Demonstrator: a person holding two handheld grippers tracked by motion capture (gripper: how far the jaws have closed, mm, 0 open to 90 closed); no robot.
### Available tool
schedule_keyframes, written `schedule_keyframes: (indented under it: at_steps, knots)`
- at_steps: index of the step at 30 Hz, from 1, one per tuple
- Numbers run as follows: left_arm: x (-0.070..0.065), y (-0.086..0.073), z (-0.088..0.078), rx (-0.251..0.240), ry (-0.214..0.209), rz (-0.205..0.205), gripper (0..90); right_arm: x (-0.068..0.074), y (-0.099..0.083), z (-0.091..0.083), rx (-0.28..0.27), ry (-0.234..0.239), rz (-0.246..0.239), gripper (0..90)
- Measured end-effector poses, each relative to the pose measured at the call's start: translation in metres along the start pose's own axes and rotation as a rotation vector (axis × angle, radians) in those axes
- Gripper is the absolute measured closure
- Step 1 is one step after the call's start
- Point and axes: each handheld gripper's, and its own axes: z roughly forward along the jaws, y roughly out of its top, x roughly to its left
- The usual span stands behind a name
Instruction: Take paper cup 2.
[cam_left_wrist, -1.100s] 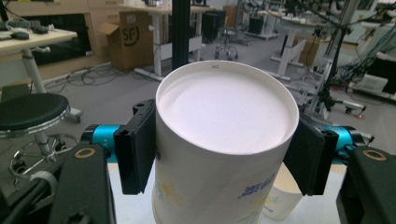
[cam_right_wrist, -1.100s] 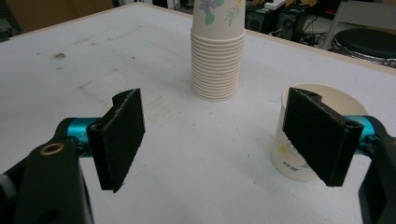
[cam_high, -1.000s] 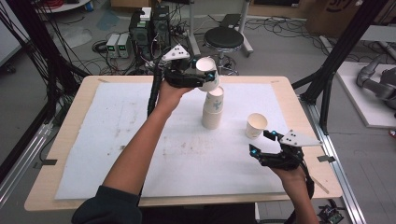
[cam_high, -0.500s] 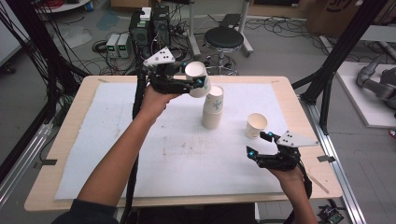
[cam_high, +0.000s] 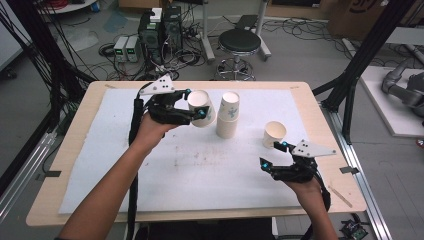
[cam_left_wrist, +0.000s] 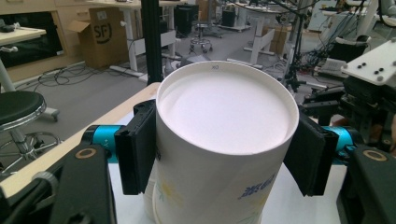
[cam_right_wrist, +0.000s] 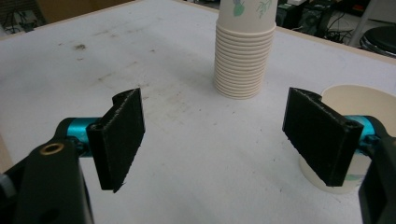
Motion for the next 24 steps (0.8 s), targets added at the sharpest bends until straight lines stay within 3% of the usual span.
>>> schedule_keyframes:
  at_steps: [16, 24]
  knots:
    - [-0.019, -0.054, -0.023, 0.028, -0.021, -0.007, 33.7, 0.008, 0.005, 0.013, 0.012, 0.081, -0.026, 21.3]
    - [-0.024, -0.074, -0.033, 0.028, -0.027, -0.035, 33.7, 0.023, 0.026, 0.033, 0.038, 0.143, -0.092, 20.1]
